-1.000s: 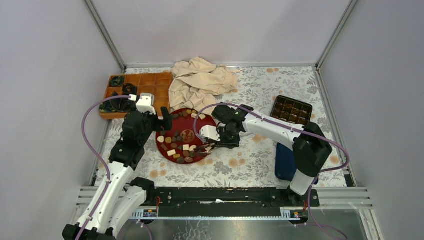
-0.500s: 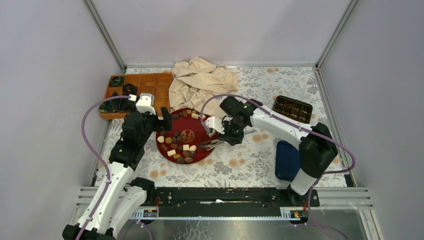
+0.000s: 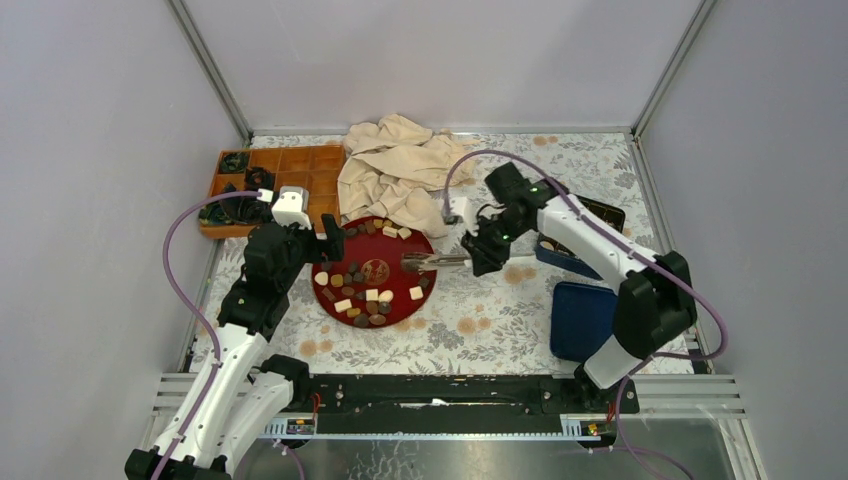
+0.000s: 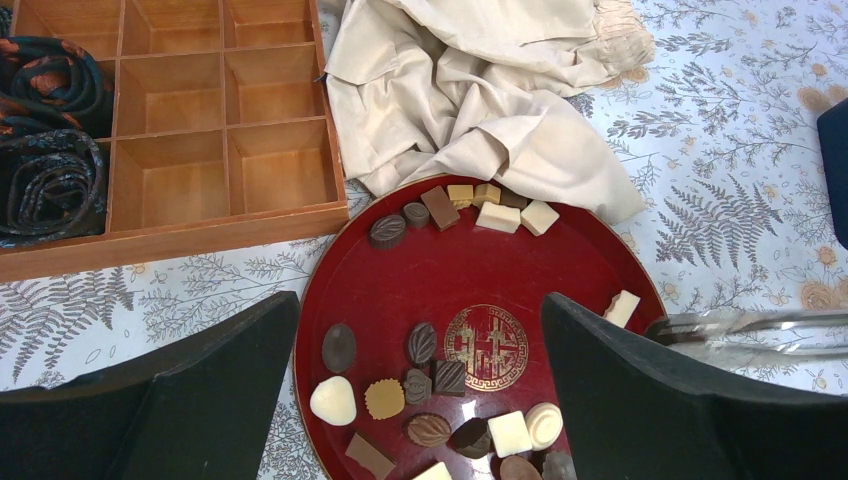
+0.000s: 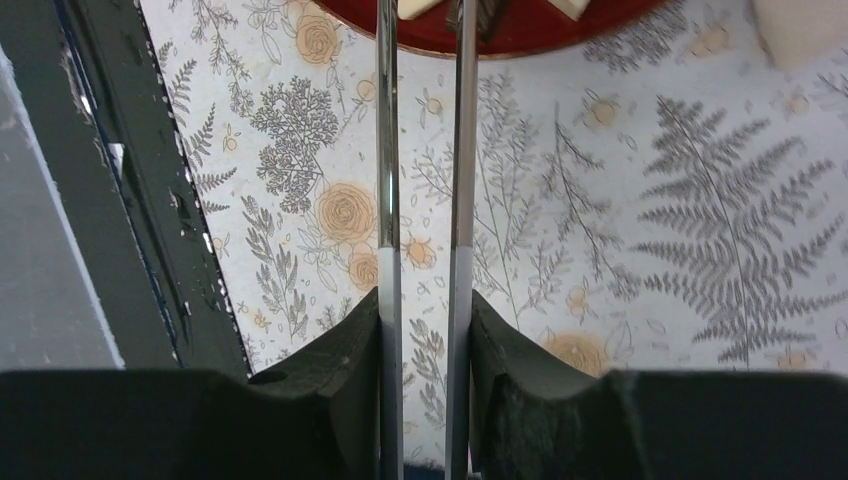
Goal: Pack the chocolate
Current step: Pick up the fake chocolate from the plate, then place the fake chocolate in the packing box.
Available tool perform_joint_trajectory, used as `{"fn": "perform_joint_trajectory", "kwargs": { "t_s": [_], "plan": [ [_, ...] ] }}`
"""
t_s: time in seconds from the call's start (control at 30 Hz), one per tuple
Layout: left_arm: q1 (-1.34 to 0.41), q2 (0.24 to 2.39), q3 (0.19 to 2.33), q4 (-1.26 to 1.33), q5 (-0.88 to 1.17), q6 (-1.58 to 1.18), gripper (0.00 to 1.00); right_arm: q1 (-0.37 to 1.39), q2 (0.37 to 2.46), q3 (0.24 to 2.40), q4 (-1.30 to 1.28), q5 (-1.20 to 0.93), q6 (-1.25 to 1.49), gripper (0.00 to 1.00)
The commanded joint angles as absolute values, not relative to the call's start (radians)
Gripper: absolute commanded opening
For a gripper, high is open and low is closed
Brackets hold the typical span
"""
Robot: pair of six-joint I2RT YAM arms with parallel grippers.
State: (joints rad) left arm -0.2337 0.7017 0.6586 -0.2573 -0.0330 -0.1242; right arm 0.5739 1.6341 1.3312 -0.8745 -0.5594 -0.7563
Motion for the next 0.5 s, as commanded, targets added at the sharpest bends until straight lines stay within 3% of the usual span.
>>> {"fn": "perform_joint_trajectory", "kwargs": {
  "t_s": [0.0,0.47],
  "plan": [
    [-0.225,0.687,0.651,-0.206,-0.035,-0.111,0.98,0.467,1.522,1.321,-0.907,-0.698,-0.731,0.00],
    [-0.225,0.681,0.653,-0.205,-0.021,-0.112,0.98,-0.253,1.379,1.333,-1.179,-0.674,-0.999,0.00]
  ]
}}
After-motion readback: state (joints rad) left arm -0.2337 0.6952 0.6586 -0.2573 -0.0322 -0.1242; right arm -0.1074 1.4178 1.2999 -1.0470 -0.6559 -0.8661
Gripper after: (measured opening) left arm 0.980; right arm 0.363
